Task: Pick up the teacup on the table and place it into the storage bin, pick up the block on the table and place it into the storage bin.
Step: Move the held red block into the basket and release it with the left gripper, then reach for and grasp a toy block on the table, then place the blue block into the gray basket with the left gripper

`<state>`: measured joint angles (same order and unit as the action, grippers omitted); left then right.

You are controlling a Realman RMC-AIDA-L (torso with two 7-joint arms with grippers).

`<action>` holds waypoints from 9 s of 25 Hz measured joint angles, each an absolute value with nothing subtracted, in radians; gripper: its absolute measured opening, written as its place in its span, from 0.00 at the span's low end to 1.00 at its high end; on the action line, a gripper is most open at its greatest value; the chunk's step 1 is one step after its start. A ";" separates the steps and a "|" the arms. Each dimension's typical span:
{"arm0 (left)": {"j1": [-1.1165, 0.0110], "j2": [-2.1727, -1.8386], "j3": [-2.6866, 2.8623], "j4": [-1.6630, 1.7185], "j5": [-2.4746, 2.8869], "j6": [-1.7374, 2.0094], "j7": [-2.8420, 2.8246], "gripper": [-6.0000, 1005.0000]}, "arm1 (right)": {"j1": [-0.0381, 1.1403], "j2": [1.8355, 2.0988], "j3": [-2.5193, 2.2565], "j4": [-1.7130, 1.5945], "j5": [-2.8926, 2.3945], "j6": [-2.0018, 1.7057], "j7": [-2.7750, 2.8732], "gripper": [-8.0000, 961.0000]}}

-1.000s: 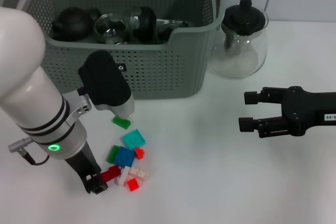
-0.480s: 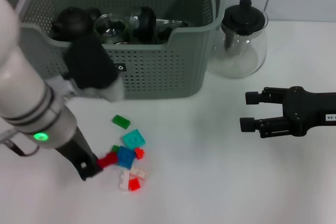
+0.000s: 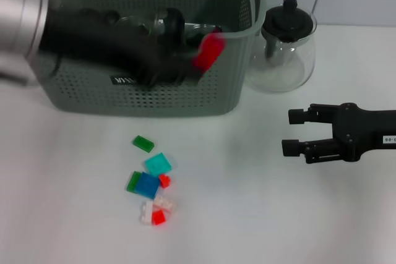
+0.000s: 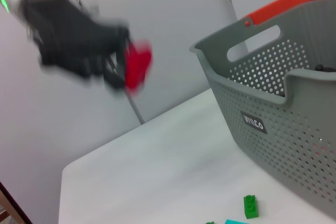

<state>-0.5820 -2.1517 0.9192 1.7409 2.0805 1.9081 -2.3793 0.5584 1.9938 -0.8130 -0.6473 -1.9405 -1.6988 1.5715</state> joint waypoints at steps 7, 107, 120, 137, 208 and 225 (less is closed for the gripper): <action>-0.798 -2.068 0.927 1.460 2.209 1.524 -2.391 0.18 | 0.564 1.994 -0.813 -0.648 -1.942 -1.704 1.573 0.98; -0.591 -2.173 1.543 1.314 2.804 1.544 -1.940 0.63 | 0.563 1.996 -0.813 -0.624 -1.942 -1.686 1.574 0.98; -0.603 -2.174 1.629 1.295 2.831 1.524 -1.943 0.63 | 0.560 1.996 -0.806 -0.624 -1.940 -1.686 1.574 0.98; -0.626 -2.175 1.661 1.267 2.832 1.521 -1.960 0.63 | 0.558 1.994 -0.802 -0.624 -1.941 -1.685 1.569 0.98; -0.884 -1.954 0.860 1.113 2.467 1.358 -2.446 0.41 | 0.566 1.994 -0.795 -0.629 -1.945 -1.696 1.565 0.98; -1.039 -1.987 0.980 0.863 2.857 1.101 -2.578 0.41 | 0.576 1.991 -0.797 -0.624 -1.947 -1.694 1.573 0.98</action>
